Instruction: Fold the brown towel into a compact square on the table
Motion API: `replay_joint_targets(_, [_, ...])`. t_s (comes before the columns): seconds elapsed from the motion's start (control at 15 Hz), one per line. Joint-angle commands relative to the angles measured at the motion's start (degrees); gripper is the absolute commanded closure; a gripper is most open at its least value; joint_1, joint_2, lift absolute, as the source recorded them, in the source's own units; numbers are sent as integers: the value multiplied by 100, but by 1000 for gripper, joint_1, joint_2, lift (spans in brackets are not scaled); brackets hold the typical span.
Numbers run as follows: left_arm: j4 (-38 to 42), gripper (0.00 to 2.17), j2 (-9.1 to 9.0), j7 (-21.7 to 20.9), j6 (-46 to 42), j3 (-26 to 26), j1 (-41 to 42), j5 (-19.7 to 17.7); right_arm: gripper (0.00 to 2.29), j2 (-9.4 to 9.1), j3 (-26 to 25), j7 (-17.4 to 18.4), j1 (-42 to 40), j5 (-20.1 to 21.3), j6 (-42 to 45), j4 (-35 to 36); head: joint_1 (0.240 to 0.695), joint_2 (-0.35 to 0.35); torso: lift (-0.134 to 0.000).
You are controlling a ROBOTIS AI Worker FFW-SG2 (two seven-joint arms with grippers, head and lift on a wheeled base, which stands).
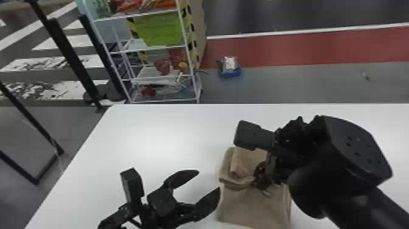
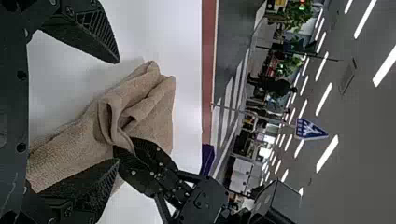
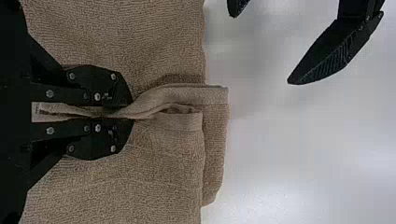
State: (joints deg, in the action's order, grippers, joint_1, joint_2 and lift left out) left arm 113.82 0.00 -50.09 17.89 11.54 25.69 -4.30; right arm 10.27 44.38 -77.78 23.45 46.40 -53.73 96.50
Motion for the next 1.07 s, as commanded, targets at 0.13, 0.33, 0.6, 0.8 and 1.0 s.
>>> replay_joint_targets(0.13, [0, 144, -15, -1, 0, -20, -2, 0, 1315, -25, -333, -54, -24, -87, 103, 27, 695, 214, -124])
replay_joint_targets(0.33, [35, 144, -15, -9, 18, -38, -2, 0, 1301, -51, -386, -54, -33, -175, 68, 18, 695, 205, -124])
replay_joint_targets(0.6, [62, 144, -15, -18, 35, -38, -2, 0, 1092, -77, -325, -54, -33, -140, -38, 18, 695, 204, -124])
replay_joint_targets(0.8, [79, 144, -15, -27, 71, -47, -2, 0, 977, -95, -316, -54, -33, -123, -126, 18, 695, 206, -124])
replay_joint_targets(1.0, [88, 144, -15, -27, 71, -55, 7, 0, 977, -95, -351, -54, -33, -140, -196, 18, 695, 205, -124])
